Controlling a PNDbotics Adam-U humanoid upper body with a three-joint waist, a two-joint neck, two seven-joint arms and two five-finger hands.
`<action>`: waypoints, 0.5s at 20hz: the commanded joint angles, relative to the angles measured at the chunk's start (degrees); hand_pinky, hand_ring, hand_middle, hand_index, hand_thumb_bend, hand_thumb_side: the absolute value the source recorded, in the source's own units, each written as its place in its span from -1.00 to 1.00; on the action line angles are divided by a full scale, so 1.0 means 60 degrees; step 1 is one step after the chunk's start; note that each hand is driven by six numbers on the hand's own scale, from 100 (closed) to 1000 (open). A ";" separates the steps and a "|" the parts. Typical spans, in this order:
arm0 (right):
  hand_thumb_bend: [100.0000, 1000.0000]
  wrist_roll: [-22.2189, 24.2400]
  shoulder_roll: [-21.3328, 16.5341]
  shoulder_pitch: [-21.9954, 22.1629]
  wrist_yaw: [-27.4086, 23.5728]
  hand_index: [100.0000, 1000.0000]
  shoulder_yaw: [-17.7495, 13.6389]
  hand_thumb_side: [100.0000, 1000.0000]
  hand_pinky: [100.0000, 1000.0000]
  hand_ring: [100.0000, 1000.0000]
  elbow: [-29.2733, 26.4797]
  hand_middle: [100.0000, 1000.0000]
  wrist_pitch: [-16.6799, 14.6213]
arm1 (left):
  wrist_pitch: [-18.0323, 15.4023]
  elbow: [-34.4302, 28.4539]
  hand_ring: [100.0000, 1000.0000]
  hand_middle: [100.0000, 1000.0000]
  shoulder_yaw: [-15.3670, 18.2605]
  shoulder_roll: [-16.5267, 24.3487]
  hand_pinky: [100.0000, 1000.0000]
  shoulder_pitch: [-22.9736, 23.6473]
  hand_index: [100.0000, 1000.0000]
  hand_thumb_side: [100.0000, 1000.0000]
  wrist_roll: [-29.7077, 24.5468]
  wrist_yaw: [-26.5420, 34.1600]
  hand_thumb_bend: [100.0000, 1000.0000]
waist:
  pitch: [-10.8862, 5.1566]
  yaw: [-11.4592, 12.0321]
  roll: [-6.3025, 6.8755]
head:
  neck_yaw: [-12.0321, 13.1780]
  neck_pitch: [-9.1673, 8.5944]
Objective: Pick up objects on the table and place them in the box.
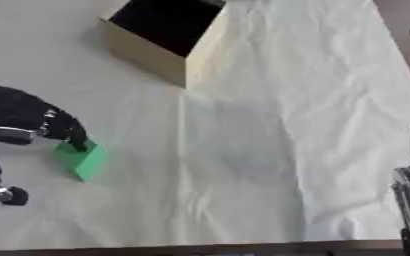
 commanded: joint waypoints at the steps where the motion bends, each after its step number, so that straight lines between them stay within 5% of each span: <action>1: -1.00 0.0004 -0.0089 -0.0040 -0.0044 0.58 -0.0047 0.42 0.54 0.28 -0.0142 0.11 0.0030 | 0.0025 -0.0122 0.80 0.68 0.0046 0.0115 0.61 -0.0130 0.77 -0.81 -0.0002 -0.0209 -0.04 | -0.0136 -0.0003 0.0002 | 0.0012 0.0007; 10: -1.00 -0.0023 -0.0094 0.0023 -0.0020 0.58 -0.0068 0.42 0.54 0.29 -0.0142 0.11 0.0043 | -0.0564 -0.0122 0.80 0.67 0.1247 -0.0142 0.62 -0.0699 0.76 -0.82 0.0311 0.0231 -0.10 | -0.0172 0.0184 -0.0047 | -0.0113 0.0016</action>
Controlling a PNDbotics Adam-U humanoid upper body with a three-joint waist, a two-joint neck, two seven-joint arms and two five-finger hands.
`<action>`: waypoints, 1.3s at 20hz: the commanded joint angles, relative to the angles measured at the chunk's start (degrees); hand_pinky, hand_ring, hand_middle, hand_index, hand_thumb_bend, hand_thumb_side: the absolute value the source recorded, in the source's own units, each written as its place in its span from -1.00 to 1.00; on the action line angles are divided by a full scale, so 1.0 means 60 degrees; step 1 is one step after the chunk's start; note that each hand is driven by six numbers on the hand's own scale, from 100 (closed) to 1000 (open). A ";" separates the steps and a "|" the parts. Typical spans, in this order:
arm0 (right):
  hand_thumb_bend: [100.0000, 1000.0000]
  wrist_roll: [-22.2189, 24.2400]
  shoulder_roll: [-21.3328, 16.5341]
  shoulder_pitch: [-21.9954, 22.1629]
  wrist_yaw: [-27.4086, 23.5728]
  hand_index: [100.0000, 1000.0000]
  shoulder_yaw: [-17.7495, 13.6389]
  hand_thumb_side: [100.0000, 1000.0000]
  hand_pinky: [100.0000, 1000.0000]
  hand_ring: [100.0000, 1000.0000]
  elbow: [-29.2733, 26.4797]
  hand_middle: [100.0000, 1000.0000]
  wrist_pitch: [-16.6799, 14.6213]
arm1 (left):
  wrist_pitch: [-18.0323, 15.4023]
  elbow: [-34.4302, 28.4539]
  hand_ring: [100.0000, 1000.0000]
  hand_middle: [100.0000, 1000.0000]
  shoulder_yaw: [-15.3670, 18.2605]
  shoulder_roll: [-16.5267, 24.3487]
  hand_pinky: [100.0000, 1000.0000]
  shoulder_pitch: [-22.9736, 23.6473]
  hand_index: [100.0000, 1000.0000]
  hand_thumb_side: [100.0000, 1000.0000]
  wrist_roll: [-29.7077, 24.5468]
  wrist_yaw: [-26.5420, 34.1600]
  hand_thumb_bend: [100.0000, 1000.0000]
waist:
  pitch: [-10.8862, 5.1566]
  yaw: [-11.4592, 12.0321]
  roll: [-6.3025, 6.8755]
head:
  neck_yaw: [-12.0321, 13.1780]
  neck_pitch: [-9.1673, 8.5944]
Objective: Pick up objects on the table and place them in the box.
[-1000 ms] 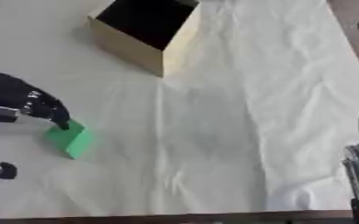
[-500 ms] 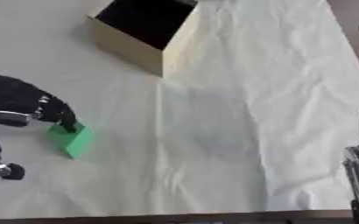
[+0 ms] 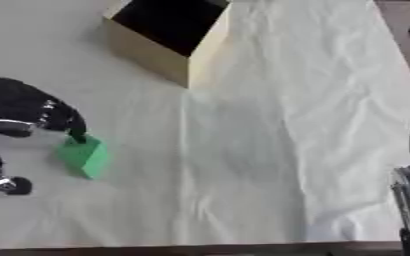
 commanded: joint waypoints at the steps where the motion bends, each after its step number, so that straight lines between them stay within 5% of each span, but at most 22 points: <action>1: -1.00 -0.0021 -0.0101 -0.0054 -0.0022 0.58 -0.0059 0.42 0.54 0.29 -0.0142 0.11 0.0014 | -0.0096 -0.0114 0.80 0.68 0.0465 0.0094 0.63 -0.0284 0.77 -0.80 0.0098 0.0099 -0.08 | -0.0188 0.0016 0.0017 | -0.0035 0.0003; 6: -1.00 -0.0019 -0.0092 -0.0033 -0.0030 0.58 -0.0066 0.42 0.55 0.29 -0.0142 0.11 0.0030 | 0.0384 -0.0114 0.81 0.70 0.0437 -0.0012 0.63 -0.0365 0.79 -0.72 -0.0168 0.0102 0.00 | -0.0196 -0.0019 0.0019 | -0.0018 -0.0037; 16: -1.00 -0.0006 -0.0067 -0.0069 -0.0057 0.58 -0.0047 0.43 0.55 0.29 -0.0142 0.11 0.0050 | 0.0898 -0.0018 0.86 0.74 -0.0582 -0.0439 0.68 -0.0793 0.82 -0.64 -0.0198 -0.0153 0.16 | -0.0180 -0.0121 0.0070 | 0.0067 -0.0057; 26: -1.00 -0.0057 -0.0024 -0.0089 -0.0084 0.57 -0.0055 0.44 0.55 0.28 -0.0142 0.10 0.0088 | 0.0586 0.0845 0.89 0.76 -0.1056 -0.0746 0.70 -0.0850 0.83 -0.60 -0.0198 -0.0841 0.25 | -0.0140 -0.0151 0.0075 | 0.0104 -0.0093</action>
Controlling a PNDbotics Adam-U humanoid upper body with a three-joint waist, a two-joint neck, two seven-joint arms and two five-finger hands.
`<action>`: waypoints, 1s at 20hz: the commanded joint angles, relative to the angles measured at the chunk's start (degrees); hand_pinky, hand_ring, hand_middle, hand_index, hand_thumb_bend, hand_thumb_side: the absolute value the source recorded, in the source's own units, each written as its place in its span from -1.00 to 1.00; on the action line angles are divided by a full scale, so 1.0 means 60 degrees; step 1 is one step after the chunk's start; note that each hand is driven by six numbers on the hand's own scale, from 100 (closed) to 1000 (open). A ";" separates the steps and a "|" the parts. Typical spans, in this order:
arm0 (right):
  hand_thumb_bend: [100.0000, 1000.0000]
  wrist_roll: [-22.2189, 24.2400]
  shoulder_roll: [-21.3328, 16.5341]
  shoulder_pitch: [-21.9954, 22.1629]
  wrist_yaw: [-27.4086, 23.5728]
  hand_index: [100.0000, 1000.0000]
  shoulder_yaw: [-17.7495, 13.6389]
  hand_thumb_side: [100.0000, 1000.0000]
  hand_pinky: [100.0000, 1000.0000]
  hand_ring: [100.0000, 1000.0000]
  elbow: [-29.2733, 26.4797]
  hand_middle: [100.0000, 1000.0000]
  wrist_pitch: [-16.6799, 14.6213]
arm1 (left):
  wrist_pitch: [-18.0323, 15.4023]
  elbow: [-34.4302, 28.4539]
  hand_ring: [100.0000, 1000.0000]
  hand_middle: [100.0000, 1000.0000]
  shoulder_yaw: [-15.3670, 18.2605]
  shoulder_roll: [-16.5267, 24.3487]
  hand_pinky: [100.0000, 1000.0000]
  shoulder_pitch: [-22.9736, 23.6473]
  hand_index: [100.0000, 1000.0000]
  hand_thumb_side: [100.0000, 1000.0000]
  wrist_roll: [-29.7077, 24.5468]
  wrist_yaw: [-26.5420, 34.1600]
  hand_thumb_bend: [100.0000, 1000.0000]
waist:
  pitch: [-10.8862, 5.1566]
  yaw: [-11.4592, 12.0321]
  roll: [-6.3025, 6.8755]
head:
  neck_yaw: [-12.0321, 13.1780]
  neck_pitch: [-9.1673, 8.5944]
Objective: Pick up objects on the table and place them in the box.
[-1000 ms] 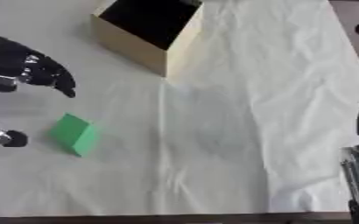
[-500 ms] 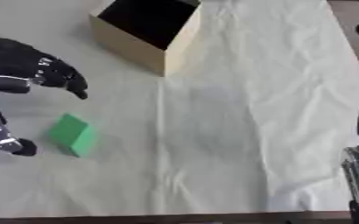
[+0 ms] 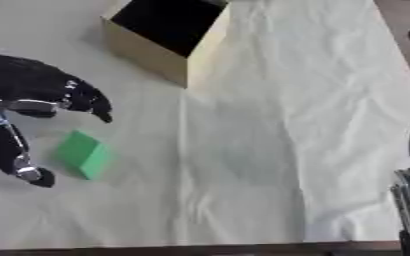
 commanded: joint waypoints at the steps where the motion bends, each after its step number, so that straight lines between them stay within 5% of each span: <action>1: -1.00 -0.0031 -0.0100 -0.0098 -0.0060 0.57 -0.0053 0.44 0.55 0.28 -0.0142 0.10 0.0028 | -0.0184 0.0199 0.89 0.76 -0.0031 0.0032 0.70 -0.0183 0.83 -0.60 0.0002 -0.0232 0.26 | -0.0141 -0.0026 0.0015 | 0.0028 -0.0062; 14: -1.00 -0.0029 -0.0041 -0.0082 -0.0067 0.57 -0.0051 0.45 0.55 0.28 -0.0142 0.10 0.0066 | -0.0649 0.1181 0.86 0.72 -0.0387 -0.0429 0.68 -0.0307 0.81 -0.62 0.0002 -0.0679 0.23 | -0.0117 -0.0075 -0.0010 | 0.0047 -0.0041; 20: -1.00 -0.0043 -0.0023 -0.0079 -0.0066 0.57 -0.0055 0.45 0.55 0.28 -0.0142 0.10 0.0102 | -0.0576 0.0949 0.71 0.45 -0.0274 -0.0480 0.54 -0.0366 0.67 -0.69 0.0002 -0.0531 0.00 | -0.0105 -0.0057 -0.0019 | 0.0048 -0.0013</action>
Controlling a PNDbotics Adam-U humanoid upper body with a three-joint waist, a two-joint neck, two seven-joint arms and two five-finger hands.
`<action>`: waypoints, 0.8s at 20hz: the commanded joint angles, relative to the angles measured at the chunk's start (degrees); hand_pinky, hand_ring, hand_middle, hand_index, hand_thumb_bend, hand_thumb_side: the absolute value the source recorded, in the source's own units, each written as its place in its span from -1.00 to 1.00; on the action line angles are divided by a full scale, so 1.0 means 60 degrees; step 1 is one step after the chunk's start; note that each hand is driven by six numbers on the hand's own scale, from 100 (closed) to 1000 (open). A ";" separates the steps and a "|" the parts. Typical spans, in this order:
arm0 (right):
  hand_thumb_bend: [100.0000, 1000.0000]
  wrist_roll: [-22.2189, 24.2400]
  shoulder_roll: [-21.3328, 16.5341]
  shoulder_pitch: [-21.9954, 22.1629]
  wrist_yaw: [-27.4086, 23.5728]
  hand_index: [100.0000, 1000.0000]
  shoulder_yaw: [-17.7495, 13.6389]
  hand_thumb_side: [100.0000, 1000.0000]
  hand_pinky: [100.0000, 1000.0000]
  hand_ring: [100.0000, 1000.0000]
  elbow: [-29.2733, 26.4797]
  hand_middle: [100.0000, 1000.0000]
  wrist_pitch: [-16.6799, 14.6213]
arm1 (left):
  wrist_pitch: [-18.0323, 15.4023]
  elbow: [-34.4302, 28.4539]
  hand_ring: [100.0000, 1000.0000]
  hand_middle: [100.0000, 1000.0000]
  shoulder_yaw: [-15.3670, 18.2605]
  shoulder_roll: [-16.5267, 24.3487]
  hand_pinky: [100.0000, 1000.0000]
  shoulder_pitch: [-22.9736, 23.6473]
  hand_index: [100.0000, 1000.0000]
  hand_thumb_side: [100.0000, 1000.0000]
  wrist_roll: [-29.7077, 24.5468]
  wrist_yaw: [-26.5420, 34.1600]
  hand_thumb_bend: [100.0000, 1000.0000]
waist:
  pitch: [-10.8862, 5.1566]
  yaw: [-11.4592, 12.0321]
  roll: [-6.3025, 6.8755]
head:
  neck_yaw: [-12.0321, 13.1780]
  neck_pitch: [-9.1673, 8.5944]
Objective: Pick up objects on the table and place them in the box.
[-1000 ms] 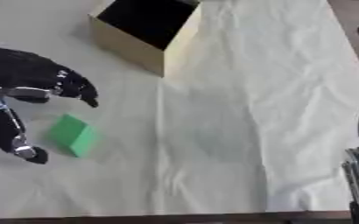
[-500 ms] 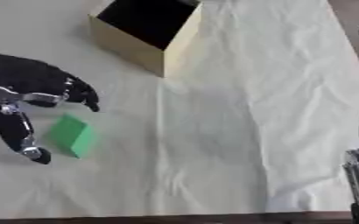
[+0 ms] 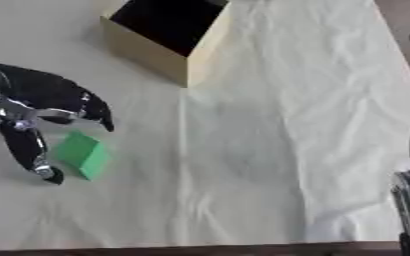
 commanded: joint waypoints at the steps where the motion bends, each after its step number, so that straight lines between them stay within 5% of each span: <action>1: -1.00 -0.0024 -0.0107 -0.0076 -0.0044 0.57 -0.0055 0.45 0.55 0.28 -0.0142 0.10 0.0038 | 0.0085 -0.0293 0.67 0.41 0.0232 0.0091 0.52 -0.0203 0.62 -0.70 0.0005 0.0131 -0.05 | -0.0158 0.0005 0.0013 | 0.0011 -0.0003; 4: -1.00 -0.0028 -0.0110 -0.0080 -0.0041 0.57 -0.0053 0.45 0.55 0.28 -0.0142 0.10 0.0045 | 0.0244 -0.0482 0.63 0.35 0.0293 0.0106 0.48 -0.0227 0.57 -0.73 0.0005 0.0256 -0.08 | -0.0160 0.0013 0.0014 | 0.0007 0.0007; 5: -1.00 -0.0028 -0.0110 -0.0081 -0.0040 0.57 -0.0053 0.46 0.55 0.28 -0.0142 0.10 0.0046 | 0.0291 -0.0511 0.46 0.13 0.0298 0.0109 0.31 -0.0221 0.57 -0.73 0.0005 0.0294 -0.08 | -0.0160 0.0014 0.0014 | 0.0009 0.0007; 6: -1.00 -0.0028 -0.0109 -0.0083 -0.0039 0.57 -0.0053 0.46 0.55 0.28 -0.0142 0.10 0.0050 | 0.0334 -0.0538 0.41 0.05 0.0303 0.0108 0.26 -0.0222 0.30 -0.81 0.0005 0.0347 -0.15 | -0.0162 0.0015 0.0013 | 0.0011 0.0010; 7: -1.00 -0.0029 -0.0109 -0.0084 -0.0038 0.57 -0.0054 0.46 0.55 0.28 -0.0142 0.10 0.0056 | 0.0359 -0.0570 0.41 0.05 0.0310 0.0112 0.26 -0.0223 0.30 -0.81 0.0005 0.0373 -0.15 | -0.0164 0.0017 0.0012 | 0.0012 0.0011; 9: -1.00 -0.0033 -0.0109 -0.0088 -0.0039 0.57 -0.0055 0.45 0.55 0.28 -0.0142 0.10 0.0061 | 0.0374 -0.0588 0.42 0.13 0.0313 0.0121 0.28 -0.0221 0.39 -0.80 0.0005 0.0318 -0.06 | -0.0165 0.0025 0.0014 | 0.0016 0.0008; 10: -1.00 -0.0032 -0.0106 -0.0092 -0.0040 0.57 -0.0053 0.45 0.55 0.28 -0.0142 0.09 0.0062 | 0.0351 -0.0560 0.59 0.51 0.0288 0.0122 0.39 -0.0213 0.66 -0.72 0.0005 0.0250 0.13 | -0.0164 0.0028 0.0015 | 0.0020 0.0010; 16: -1.00 -0.0055 -0.0075 -0.0100 -0.0045 0.57 -0.0055 0.45 0.55 0.28 -0.0142 0.09 0.0060 | -0.0060 -0.0122 0.66 0.56 0.0011 0.0044 0.44 -0.0192 0.72 -0.70 0.0005 -0.0323 0.22 | -0.0154 0.0033 0.0001 | 0.0055 0.0005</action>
